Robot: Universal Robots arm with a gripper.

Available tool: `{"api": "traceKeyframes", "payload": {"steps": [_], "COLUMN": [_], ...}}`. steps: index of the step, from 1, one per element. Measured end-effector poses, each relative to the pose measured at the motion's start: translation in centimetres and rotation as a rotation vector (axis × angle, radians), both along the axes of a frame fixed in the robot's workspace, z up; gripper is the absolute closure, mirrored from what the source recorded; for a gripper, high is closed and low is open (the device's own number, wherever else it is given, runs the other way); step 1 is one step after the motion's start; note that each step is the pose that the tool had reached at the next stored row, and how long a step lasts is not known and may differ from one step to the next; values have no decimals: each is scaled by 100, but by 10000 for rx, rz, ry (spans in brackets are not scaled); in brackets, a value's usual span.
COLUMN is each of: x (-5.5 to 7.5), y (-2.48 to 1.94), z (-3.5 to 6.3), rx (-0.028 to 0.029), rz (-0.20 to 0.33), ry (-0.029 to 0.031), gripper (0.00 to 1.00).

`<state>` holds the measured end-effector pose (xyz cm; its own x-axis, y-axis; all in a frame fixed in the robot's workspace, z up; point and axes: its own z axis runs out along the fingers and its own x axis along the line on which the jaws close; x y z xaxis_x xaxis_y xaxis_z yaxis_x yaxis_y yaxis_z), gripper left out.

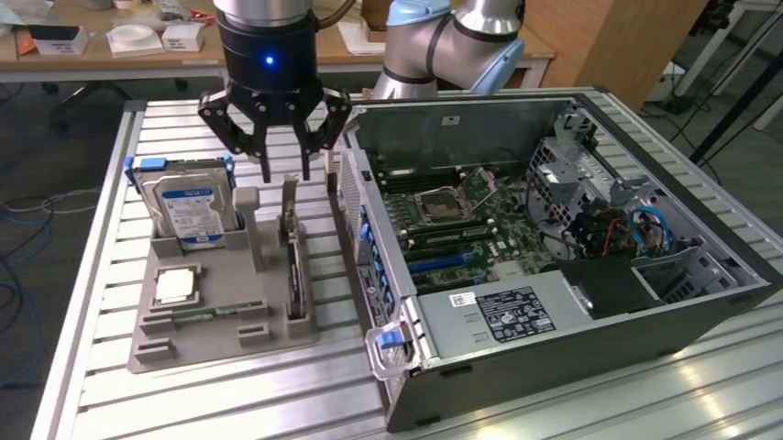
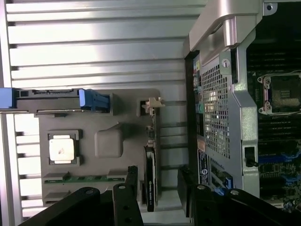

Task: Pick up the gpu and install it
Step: 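Pick up the gpu and move the gpu toward the slot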

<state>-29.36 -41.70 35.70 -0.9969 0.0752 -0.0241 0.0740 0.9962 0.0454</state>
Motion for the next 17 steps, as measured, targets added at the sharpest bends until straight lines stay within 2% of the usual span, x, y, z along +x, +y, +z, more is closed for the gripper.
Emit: {"api": "traceKeyframes", "payload": {"steps": [17], "x": [-15], "y": [-162], "z": [-152], "rx": [2], "rz": [0], "ry": [-2], "gripper": [53]}}
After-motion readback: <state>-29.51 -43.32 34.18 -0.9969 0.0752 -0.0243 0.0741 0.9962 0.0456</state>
